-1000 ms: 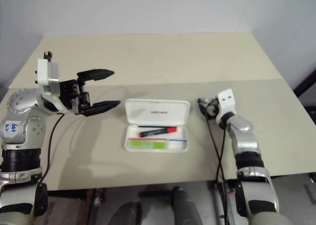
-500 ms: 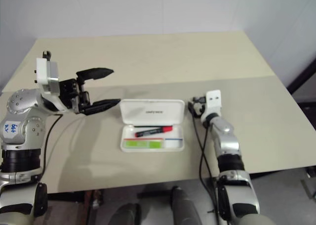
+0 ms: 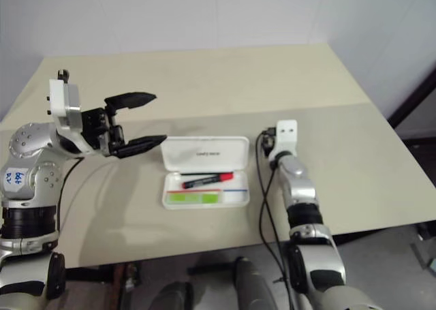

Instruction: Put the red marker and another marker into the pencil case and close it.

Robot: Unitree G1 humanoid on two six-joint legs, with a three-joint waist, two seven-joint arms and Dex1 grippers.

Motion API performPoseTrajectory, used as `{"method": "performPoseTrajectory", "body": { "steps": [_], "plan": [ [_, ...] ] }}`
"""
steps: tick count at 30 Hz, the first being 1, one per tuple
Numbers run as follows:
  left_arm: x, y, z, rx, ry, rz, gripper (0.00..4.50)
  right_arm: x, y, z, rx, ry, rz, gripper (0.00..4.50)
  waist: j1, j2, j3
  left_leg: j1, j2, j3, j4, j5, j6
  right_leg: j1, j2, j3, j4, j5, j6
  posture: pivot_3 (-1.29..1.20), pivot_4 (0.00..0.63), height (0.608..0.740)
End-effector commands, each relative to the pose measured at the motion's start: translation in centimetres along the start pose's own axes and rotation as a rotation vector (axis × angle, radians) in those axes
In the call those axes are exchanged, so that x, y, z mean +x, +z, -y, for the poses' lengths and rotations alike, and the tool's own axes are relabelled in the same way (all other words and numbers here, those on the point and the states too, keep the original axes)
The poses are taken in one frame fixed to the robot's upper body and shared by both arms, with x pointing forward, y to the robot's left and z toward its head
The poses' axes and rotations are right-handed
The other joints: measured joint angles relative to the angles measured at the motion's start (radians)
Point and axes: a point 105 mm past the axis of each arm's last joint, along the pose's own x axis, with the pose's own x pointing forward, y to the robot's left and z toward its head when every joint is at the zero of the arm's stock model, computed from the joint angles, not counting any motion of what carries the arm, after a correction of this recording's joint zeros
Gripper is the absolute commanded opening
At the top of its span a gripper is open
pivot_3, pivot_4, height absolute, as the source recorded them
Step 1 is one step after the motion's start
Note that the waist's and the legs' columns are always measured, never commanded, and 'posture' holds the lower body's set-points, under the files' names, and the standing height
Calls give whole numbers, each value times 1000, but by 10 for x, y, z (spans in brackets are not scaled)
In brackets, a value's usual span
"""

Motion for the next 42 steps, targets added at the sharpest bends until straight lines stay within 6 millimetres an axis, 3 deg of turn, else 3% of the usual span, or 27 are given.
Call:
{"method": "performPoseTrajectory", "body": {
  "steps": [1, 6, 13, 20, 24, 29, 33, 42],
  "plan": [
    [-3, 12, -1, 49, 18, 37, 4500, 1, -12, -5, 12, 8, -43, 1573, -1, 0, 0, 0, 0, 0, 0, 0, 0, 0, 0, 0, 0, 0, 0, 0, 150, 740],
    [-3, 12, -1, 52, 24, 40, 4500, 2, 12, -8, -12, 50, 47, 1571, -2, 0, 0, 0, 0, 0, 0, 0, 1, 0, 0, 0, -1, 0, 0, 0, 150, 740],
    [-3, 11, 3, 39, 12, 56, 4500, -6, 85, 2, -60, 105, 247, 1570, 4, 4, 2, -4, 0, 0, -2, 1, 1, -5, 0, 1, 0, 0, 1, 0, 150, 740],
    [-4, 6, 10, 10, -7, 71, 4500, -43, 139, -9, -127, 235, 378, 1570, 10, 4, 3, -8, 1, -2, -7, 0, 0, -8, -1, -1, -1, 0, 1, 0, 150, 740],
    [-5, 4, 13, 1, -19, 76, 4500, -74, 154, -19, -136, 310, 412, 1570, 21, 4, 3, -9, 1, -2, -6, -1, -1, -8, -2, -2, -3, 0, 2, 0, 150, 740],
    [-3, 2, 13, -8, -32, 92, 4500, -132, 152, -39, -139, 412, 411, 1570, 50, 5, 3, -9, 1, -2, -6, -1, -1, -8, -2, -3, -3, -1, 1, 0, 150, 740],
    [5, -1, 14, -25, -58, 113, 4500, -167, 125, -49, -148, 516, 304, 1570, 65, 4, 3, -9, 0, -2, -4, -1, -1, -8, -2, -2, -5, -2, 1, 0, 150, 740],
    [14, -3, 23, -64, -120, 138, 4500, -193, 84, -33, -176, 483, 123, 1570, 83, 4, 3, -9, 0, 1, -2, -1, -1, -7, -1, -2, -8, -3, 0, 0, 150, 740]
  ]
}}
